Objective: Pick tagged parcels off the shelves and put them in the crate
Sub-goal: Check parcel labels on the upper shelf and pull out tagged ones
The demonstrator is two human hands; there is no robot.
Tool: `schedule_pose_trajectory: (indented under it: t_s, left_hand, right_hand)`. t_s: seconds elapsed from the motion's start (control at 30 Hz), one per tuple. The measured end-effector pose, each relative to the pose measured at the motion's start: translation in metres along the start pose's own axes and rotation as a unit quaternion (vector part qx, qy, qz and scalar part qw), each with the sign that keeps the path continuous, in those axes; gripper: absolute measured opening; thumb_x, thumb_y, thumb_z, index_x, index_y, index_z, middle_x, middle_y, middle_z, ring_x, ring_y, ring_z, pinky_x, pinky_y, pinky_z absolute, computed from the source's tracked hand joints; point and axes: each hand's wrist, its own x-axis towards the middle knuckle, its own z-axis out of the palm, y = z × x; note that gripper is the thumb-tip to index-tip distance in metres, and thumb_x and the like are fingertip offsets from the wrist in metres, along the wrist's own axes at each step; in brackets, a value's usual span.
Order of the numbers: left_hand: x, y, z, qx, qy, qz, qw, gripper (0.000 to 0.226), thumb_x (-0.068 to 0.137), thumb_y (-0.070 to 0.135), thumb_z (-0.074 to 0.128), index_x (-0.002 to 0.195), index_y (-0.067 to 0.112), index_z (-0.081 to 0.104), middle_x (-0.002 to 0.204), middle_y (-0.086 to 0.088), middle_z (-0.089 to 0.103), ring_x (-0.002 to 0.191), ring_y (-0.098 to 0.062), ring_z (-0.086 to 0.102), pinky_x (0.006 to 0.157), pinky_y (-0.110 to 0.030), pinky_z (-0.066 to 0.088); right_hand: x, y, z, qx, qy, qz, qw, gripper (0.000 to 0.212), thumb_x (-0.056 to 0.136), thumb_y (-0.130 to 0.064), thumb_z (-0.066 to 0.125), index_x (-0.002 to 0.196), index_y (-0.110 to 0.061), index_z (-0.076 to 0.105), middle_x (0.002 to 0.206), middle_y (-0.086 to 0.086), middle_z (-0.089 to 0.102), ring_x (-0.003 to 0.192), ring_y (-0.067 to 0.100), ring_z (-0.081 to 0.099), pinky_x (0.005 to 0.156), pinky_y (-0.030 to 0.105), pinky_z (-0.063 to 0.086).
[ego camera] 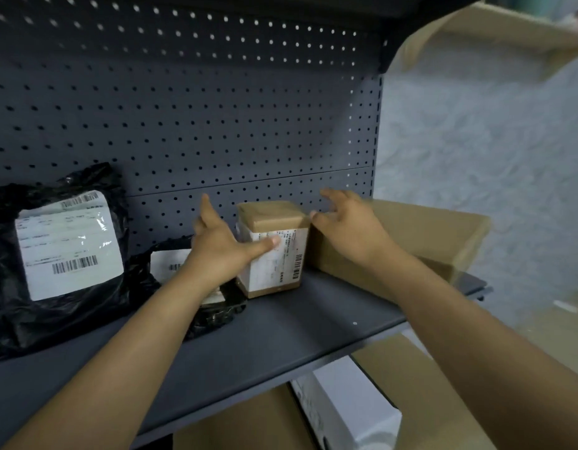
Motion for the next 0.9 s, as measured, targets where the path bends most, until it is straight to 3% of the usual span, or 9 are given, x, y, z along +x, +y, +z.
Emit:
schedule_pose_trajectory:
  t_s: [0.07, 0.17, 0.27, 0.33, 0.4, 0.5, 0.6, 0.8, 0.9]
  left_hand:
    - [-0.006, 0.017, 0.005, 0.023, 0.103, 0.090, 0.990, 0.121, 0.075, 0.047, 0.078, 0.156, 0.018, -0.007, 0.162, -0.008, 0.008, 0.148, -0.027, 0.011, 0.117, -0.040, 0.020]
    - [-0.018, 0.046, 0.024, 0.088, 0.257, 0.282, 0.920, 0.074, 0.087, 0.032, 0.069, 0.148, 0.012, 0.031, 0.147, -0.009, 0.033, 0.138, -0.023, 0.027, 0.110, -0.028, 0.025]
    - [-0.026, 0.070, 0.059, 0.087, 0.227, 0.349, 0.905, 0.024, 0.092, 0.022, 0.060, 0.115, 0.015, 0.060, 0.112, 0.002, 0.056, 0.108, -0.015, 0.053, 0.092, -0.022, 0.041]
    - [-0.031, 0.082, 0.089, 0.099, 0.127, 0.265, 0.951, 0.018, 0.095, 0.031, 0.057, 0.102, 0.017, 0.065, 0.095, 0.005, 0.062, 0.091, -0.014, 0.060, 0.082, -0.027, 0.049]
    - [-0.035, 0.089, 0.116, 0.134, 0.054, 0.133, 0.981, 0.039, 0.097, 0.046, 0.049, 0.097, 0.012, 0.068, 0.092, -0.003, 0.067, 0.090, -0.021, 0.064, 0.081, -0.032, 0.051]
    - [-0.039, 0.091, 0.139, 0.184, 0.011, -0.011, 0.983, 0.063, 0.098, 0.061, 0.031, 0.083, 0.007, 0.060, 0.081, -0.013, 0.070, 0.080, -0.029, 0.069, 0.073, -0.034, 0.053]
    - [-0.042, 0.089, 0.151, 0.107, -0.050, -0.157, 0.980, 0.079, 0.089, 0.076, 0.017, 0.106, 0.008, 0.052, 0.091, -0.015, 0.069, 0.086, -0.029, 0.070, 0.080, -0.039, 0.059]
    - [-0.040, 0.100, 0.175, -0.080, -0.019, -0.236, 0.968, 0.097, 0.085, 0.081, 0.018, 0.150, 0.012, 0.036, 0.146, -0.013, 0.049, 0.125, -0.028, 0.054, 0.106, -0.040, 0.046]
    - [-0.040, 0.113, 0.183, -0.327, -0.034, -0.236, 0.915, 0.082, 0.083, 0.078, 0.042, 0.143, 0.021, 0.045, 0.135, -0.009, 0.061, 0.121, -0.028, 0.060, 0.103, -0.048, 0.048]
  right_hand:
    - [0.012, 0.011, -0.026, -0.012, -0.006, 0.006, 1.000, 0.051, 0.099, -0.033, 0.053, 0.146, -0.015, 0.044, 0.149, 0.008, 0.044, 0.127, 0.024, 0.051, 0.096, 0.024, 0.036]
    - [0.024, 0.038, -0.059, -0.050, -0.048, 0.021, 0.997, 0.045, 0.100, -0.030, 0.051, 0.142, -0.013, 0.050, 0.148, 0.007, 0.049, 0.132, 0.025, 0.048, 0.100, 0.026, 0.036]
    - [0.031, 0.069, -0.084, -0.084, -0.061, 0.022, 0.994, 0.039, 0.098, -0.027, 0.053, 0.133, -0.010, 0.058, 0.138, 0.010, 0.056, 0.124, 0.027, 0.052, 0.091, 0.028, 0.038]
    - [0.037, 0.094, -0.096, -0.097, -0.074, 0.032, 0.992, 0.036, 0.096, -0.026, 0.055, 0.127, -0.008, 0.061, 0.134, 0.012, 0.057, 0.121, 0.029, 0.052, 0.089, 0.031, 0.040]
    - [0.044, 0.124, -0.107, -0.132, -0.106, 0.056, 0.984, 0.041, 0.096, -0.029, 0.055, 0.133, -0.009, 0.056, 0.140, 0.014, 0.052, 0.127, 0.032, 0.048, 0.098, 0.035, 0.041]
    - [0.051, 0.168, -0.122, -0.193, -0.133, 0.099, 0.967, 0.056, 0.094, -0.044, 0.052, 0.141, -0.014, 0.046, 0.144, 0.016, 0.047, 0.128, 0.037, 0.046, 0.105, 0.043, 0.042]
    - [0.054, 0.194, -0.131, -0.168, -0.167, 0.165, 0.957, 0.080, 0.087, -0.067, 0.049, 0.144, -0.011, 0.042, 0.147, 0.015, 0.045, 0.130, 0.038, 0.047, 0.105, 0.044, 0.041]
    - [0.053, 0.213, -0.140, -0.068, -0.181, 0.151, 0.969, 0.081, 0.087, -0.067, 0.051, 0.144, -0.011, 0.043, 0.147, 0.014, 0.045, 0.128, 0.036, 0.047, 0.087, 0.038, 0.039]
    - [0.046, 0.219, -0.142, -0.005, -0.156, 0.136, 0.978, 0.073, 0.089, -0.063, 0.053, 0.140, -0.011, 0.047, 0.141, 0.014, 0.048, 0.112, 0.031, 0.050, 0.091, 0.041, 0.046]
